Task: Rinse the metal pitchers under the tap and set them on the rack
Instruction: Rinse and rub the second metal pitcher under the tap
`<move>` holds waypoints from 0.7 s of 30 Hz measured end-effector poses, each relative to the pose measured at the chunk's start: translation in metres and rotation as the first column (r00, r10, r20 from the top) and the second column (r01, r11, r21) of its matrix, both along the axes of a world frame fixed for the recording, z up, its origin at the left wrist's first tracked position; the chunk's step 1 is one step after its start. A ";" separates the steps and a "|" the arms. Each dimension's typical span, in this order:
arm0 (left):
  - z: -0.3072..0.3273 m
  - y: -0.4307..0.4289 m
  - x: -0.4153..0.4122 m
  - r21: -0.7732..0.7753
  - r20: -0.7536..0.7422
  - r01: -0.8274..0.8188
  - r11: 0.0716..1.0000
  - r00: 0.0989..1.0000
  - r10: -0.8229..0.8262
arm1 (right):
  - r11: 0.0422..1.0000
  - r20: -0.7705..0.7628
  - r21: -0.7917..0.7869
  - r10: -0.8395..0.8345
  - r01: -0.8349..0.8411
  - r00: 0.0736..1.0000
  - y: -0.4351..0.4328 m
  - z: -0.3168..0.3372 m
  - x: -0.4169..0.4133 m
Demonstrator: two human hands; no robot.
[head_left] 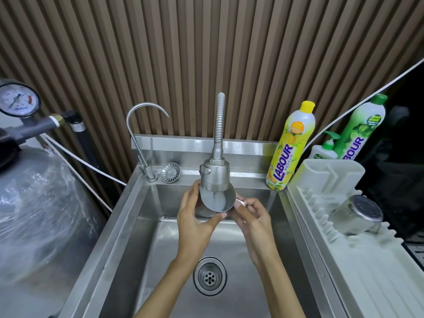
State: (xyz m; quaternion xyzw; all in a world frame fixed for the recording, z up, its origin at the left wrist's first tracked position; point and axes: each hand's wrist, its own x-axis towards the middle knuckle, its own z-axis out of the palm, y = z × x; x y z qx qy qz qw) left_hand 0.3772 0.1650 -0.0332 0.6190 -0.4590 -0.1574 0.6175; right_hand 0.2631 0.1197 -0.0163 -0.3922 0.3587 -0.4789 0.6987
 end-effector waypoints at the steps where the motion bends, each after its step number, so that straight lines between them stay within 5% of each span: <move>1: 0.002 0.002 0.001 0.026 0.055 -0.050 0.998 0.997 0.049 | 0.999 0.009 0.031 0.011 -0.012 1.000 0.000 -0.002 0.001; 7: 0.003 0.009 -0.007 0.176 0.056 -0.262 0.949 0.965 0.256 | 1.000 -0.282 0.008 -0.018 0.021 0.959 0.004 0.010 -0.004; 13: -0.004 0.007 -0.007 0.173 -0.212 0.029 0.984 0.977 0.009 | 0.936 -0.612 -0.334 -0.304 0.110 0.730 0.006 0.027 -0.010; 17: -0.006 -0.004 -0.006 0.055 -0.319 0.137 0.989 0.941 -0.113 | 0.948 -0.403 -0.292 -0.241 0.125 0.883 0.004 0.019 -0.003; 21: 0.000 -0.005 -0.002 -0.011 -0.091 0.001 1.000 0.996 -0.002 | 0.998 -0.050 -0.045 -0.038 0.036 0.998 -0.001 0.004 0.004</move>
